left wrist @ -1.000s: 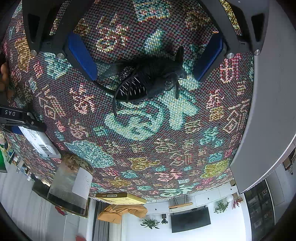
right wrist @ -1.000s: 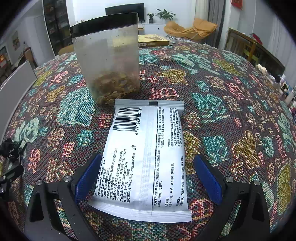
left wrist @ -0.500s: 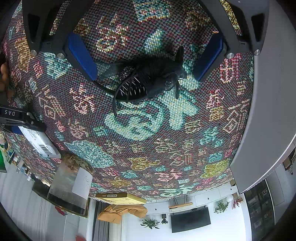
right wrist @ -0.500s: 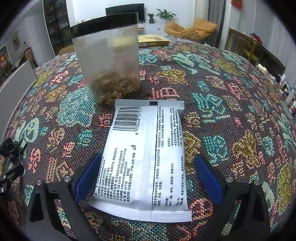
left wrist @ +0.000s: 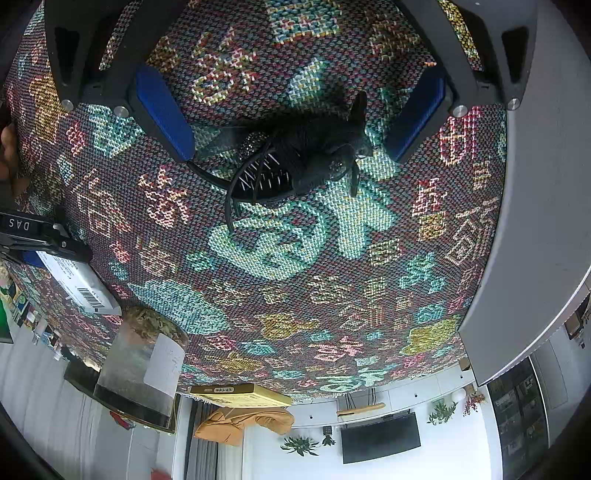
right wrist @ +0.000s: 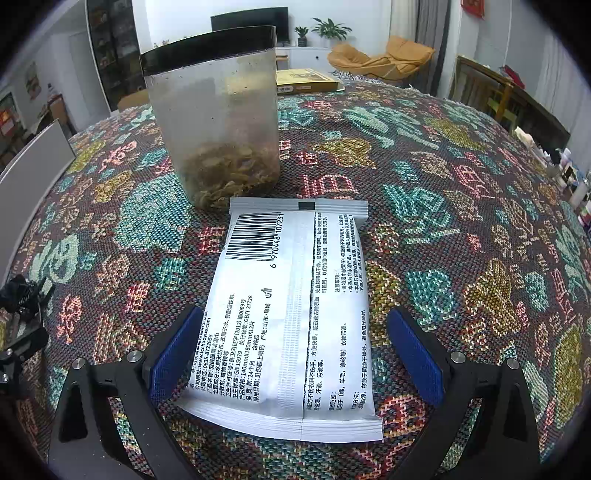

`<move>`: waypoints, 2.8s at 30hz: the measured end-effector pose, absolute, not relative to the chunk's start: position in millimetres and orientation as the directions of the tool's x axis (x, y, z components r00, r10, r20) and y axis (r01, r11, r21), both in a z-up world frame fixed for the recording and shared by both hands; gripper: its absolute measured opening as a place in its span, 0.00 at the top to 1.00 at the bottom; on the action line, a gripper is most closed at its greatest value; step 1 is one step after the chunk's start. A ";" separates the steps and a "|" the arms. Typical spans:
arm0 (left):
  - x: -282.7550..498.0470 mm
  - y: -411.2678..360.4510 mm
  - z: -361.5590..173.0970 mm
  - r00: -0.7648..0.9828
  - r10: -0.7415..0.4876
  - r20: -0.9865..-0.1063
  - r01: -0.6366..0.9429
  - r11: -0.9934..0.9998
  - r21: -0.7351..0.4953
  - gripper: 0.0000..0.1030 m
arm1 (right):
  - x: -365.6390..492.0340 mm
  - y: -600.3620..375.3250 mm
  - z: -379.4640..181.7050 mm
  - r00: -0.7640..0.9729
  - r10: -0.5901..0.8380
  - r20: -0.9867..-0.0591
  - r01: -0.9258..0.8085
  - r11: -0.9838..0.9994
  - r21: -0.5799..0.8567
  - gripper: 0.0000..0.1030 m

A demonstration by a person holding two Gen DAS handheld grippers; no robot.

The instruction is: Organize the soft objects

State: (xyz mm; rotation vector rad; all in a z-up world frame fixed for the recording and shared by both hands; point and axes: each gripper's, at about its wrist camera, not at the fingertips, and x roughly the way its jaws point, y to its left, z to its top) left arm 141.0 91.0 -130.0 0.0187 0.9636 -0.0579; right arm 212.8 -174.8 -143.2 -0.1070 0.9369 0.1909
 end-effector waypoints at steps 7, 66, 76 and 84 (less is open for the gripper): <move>140.7 90.5 -129.9 0.564 -0.042 -0.824 0.060 0.998 -0.010 0.00 | 212.7 -175.9 -143.0 0.578 0.117 -0.808 -0.209 0.978 -0.008 0.03; -125.5 350.6 71.6 0.754 0.277 -0.596 -0.532 0.790 -0.306 0.00 | 52.7 174.4 29.8 0.330 0.599 -0.730 -0.763 0.625 0.168 0.19; -124.7 304.3 85.3 0.621 0.499 -0.604 -0.604 0.796 0.038 0.00 | 37.6 174.1 22.3 0.366 0.518 -0.773 -0.737 0.668 0.098 0.19; -124.9 306.3 86.3 0.598 0.490 -0.635 -0.609 0.792 0.038 0.00 | 34.8 176.9 25.9 0.418 0.462 -0.782 -0.702 0.711 0.045 0.19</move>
